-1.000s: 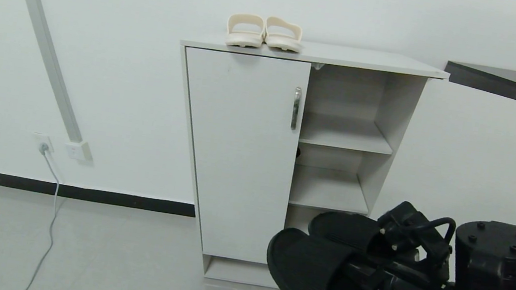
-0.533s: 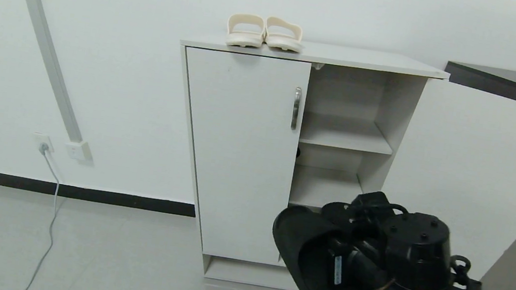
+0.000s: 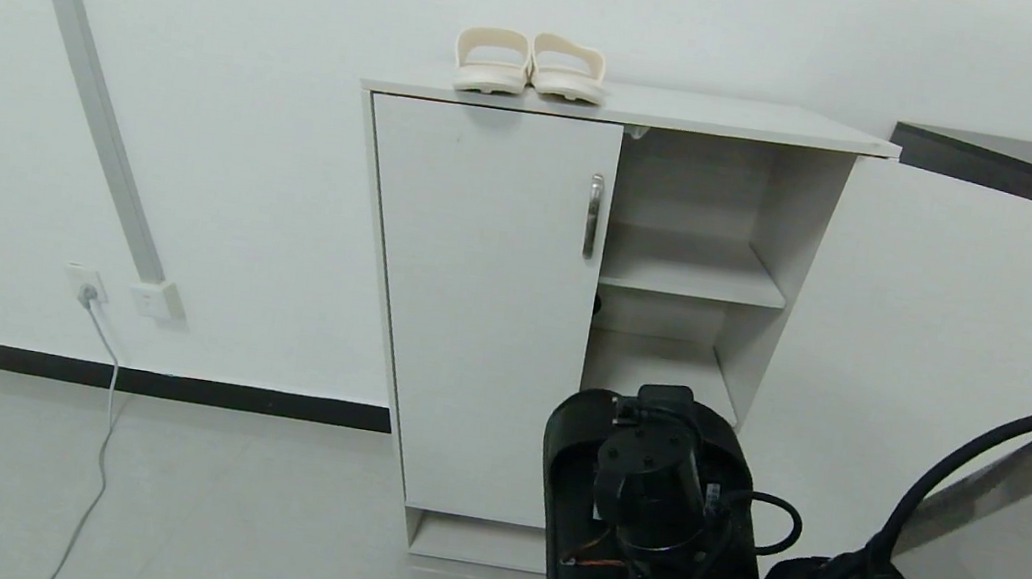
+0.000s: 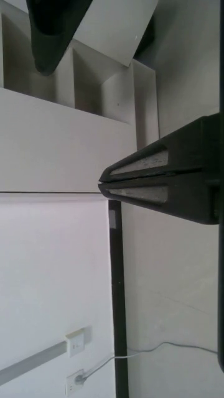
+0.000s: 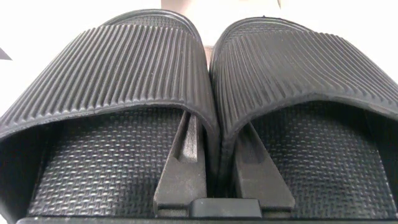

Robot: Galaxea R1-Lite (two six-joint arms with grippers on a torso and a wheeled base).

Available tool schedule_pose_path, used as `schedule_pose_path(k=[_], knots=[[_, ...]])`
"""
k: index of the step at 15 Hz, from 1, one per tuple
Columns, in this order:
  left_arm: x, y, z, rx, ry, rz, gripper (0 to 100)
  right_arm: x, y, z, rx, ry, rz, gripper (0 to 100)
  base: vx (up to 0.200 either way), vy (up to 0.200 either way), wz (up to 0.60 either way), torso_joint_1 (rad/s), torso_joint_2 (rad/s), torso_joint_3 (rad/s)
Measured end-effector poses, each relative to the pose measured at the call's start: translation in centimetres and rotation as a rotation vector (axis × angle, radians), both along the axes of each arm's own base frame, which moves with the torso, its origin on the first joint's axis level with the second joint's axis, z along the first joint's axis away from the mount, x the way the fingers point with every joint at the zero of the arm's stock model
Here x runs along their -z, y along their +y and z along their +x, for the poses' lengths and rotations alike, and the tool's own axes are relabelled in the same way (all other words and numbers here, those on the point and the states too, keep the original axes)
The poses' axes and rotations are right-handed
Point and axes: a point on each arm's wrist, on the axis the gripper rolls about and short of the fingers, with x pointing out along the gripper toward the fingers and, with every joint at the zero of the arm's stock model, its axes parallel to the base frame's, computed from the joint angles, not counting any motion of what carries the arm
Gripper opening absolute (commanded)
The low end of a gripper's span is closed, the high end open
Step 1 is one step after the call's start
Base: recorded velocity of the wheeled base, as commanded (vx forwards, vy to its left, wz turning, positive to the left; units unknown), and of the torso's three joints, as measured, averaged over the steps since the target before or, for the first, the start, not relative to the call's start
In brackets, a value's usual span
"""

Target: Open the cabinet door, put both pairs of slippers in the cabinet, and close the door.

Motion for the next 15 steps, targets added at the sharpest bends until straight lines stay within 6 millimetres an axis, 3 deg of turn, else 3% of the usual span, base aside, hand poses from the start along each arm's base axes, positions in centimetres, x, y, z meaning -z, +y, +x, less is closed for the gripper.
schedule_pose_path(k=[6, 15], knots=[[0.0, 0.0, 0.0, 0.0, 0.001, -0.001, 0, 1.2, -0.4, 1.2, 0.041, 0.016, -0.002, 0, 0.0, -0.2, 0.0, 0.002, 0.01, 0.001], [0.0, 0.0, 0.0, 0.0, 0.0, 0.0, 0, 3.3, 0.0, 2.2, 0.042, 0.005, 0.019, 0, 0.0, 0.0, 0.0, 0.0, 0.0, 0.0]])
